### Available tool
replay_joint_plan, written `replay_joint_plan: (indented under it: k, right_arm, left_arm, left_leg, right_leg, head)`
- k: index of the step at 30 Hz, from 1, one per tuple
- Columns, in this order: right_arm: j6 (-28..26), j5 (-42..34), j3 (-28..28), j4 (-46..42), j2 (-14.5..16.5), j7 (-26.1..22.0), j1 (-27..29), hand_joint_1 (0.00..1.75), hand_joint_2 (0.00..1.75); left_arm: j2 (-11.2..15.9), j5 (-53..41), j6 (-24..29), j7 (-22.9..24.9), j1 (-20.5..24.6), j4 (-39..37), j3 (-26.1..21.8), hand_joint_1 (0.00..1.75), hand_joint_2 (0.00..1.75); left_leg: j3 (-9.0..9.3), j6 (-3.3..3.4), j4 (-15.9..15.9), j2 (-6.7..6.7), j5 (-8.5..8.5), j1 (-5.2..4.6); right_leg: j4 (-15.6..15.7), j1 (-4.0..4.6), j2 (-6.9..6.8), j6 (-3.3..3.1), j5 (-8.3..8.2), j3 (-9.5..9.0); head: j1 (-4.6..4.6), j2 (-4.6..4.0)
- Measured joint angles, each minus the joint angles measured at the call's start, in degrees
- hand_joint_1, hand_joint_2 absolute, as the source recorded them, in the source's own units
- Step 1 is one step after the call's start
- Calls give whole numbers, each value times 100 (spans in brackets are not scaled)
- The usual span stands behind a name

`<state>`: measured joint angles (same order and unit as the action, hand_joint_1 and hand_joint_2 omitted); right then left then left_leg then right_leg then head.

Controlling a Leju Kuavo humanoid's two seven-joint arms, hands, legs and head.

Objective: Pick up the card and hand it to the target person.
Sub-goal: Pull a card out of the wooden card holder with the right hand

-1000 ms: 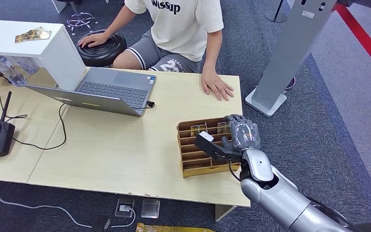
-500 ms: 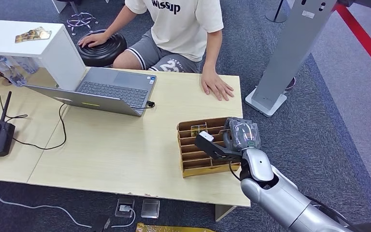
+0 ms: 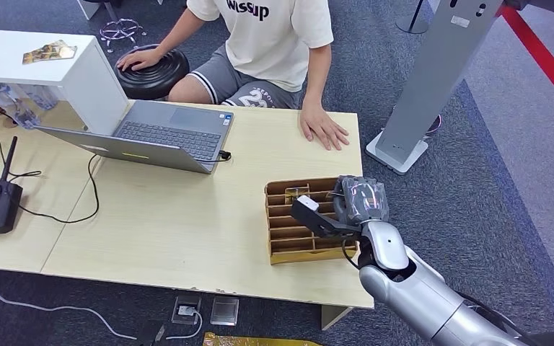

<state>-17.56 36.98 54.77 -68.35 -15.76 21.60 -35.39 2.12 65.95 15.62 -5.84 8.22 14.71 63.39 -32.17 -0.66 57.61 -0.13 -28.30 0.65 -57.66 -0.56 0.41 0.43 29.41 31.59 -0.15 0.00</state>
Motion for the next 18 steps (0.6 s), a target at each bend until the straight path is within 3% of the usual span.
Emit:
replay_joint_plan:
  k: [2, 12, 18]
  right_arm:
    - [-3, -15, 0, 0, 0, -7, -2, 162, 175]
    - [13, -285, -10, -18, -2, -45, -38, 162, 175]
    - [408, -872, -120, -386, -107, 228, -148, 162, 175]
  left_arm:
    - [0, -18, -9, -10, 0, 0, 0, 0, 175]
    - [2, -36, 26, -37, 0, 0, 0, 0, 175]
    - [23, 11, 46, -37, -22, -2, 0, 0, 175]
  left_leg:
    - [0, 0, 0, 0, 0, 0]
    - [0, 0, 0, 0, 0, 0]
    - [0, 0, 0, 0, 0, 0]
  right_leg:
    - [0, 0, 0, 0, 0, 0]
    - [0, 0, 0, 0, 0, 0]
    - [-1, 0, 0, 0, 0, 1]
  head:
    - [-1, 0]
    - [-2, 0]
    - [-1, 0]
